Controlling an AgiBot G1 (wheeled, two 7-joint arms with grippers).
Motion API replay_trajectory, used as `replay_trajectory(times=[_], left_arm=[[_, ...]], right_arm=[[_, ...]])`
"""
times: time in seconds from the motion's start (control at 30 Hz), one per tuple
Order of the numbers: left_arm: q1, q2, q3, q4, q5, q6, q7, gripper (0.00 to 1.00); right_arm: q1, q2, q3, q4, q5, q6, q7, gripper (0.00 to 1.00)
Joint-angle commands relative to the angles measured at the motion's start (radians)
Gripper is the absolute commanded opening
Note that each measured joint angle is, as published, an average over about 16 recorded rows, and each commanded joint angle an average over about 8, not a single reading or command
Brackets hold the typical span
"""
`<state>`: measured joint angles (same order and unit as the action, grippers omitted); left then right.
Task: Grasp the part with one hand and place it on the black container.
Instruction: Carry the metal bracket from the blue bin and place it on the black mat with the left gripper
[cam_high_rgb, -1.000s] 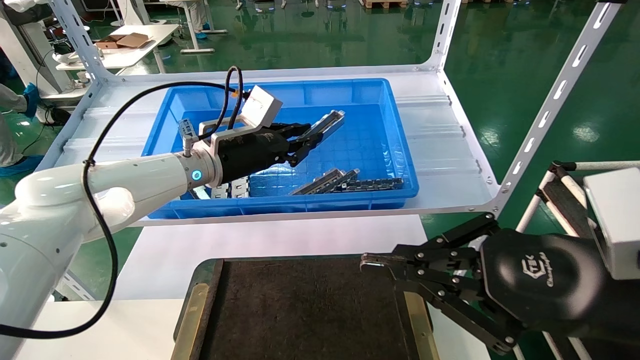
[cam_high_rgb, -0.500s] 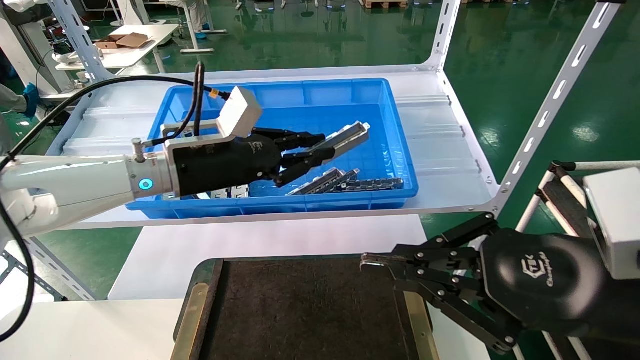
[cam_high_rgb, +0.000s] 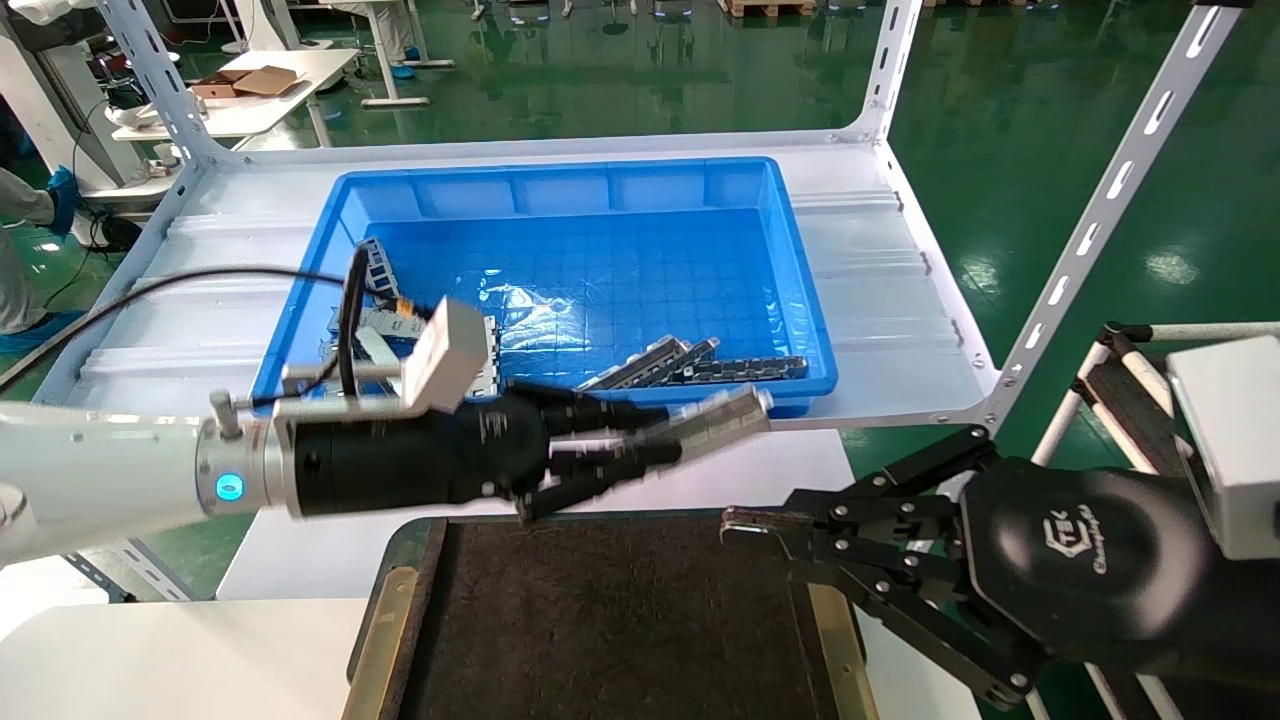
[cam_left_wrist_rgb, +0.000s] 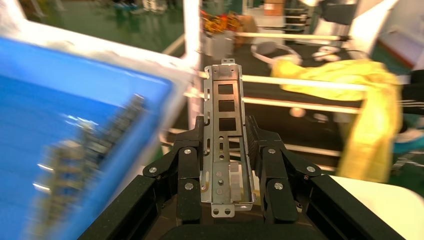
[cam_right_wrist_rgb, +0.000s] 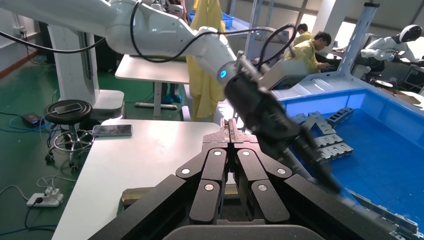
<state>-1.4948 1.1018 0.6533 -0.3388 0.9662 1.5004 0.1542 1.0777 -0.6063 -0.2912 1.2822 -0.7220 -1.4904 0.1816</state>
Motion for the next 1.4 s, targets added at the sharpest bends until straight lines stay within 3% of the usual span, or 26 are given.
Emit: replay_trajectory(times=[0.03, 0.4, 0.77, 1.03, 1.4], left_arm=[[0.033, -0.013, 0.0, -0.032, -0.006, 0.021, -0.014, 0.0], [0.31, -0.054, 0.022, -0.289, -0.014, -0.116, -0.191, 0.0], [0.554, -0.06, 0.042, -0.502, 0.06, -0.552, -0.365, 0.0], [0.642, -0.005, 0.065, -0.577, 0.123, -0.836, -0.482, 0.0], [0.68, 0.101, 0.085, -0.58, 0.166, -1.126, -0.608, 0.0]], right_arm=[[0.0, 0.0, 0.0, 0.0, 0.0, 0.0, 0.0, 0.0], [0.0, 0.0, -0.001, 0.0, 0.001, 0.0, 0.0, 0.0], [0.0, 0.001, -0.001, 0.0, 0.001, 0.001, -0.001, 0.0], [0.0, 0.001, -0.002, 0.0, 0.001, 0.001, -0.001, 0.0], [0.001, 0.001, -0.002, 0.0, 0.002, 0.001, -0.001, 0.0]])
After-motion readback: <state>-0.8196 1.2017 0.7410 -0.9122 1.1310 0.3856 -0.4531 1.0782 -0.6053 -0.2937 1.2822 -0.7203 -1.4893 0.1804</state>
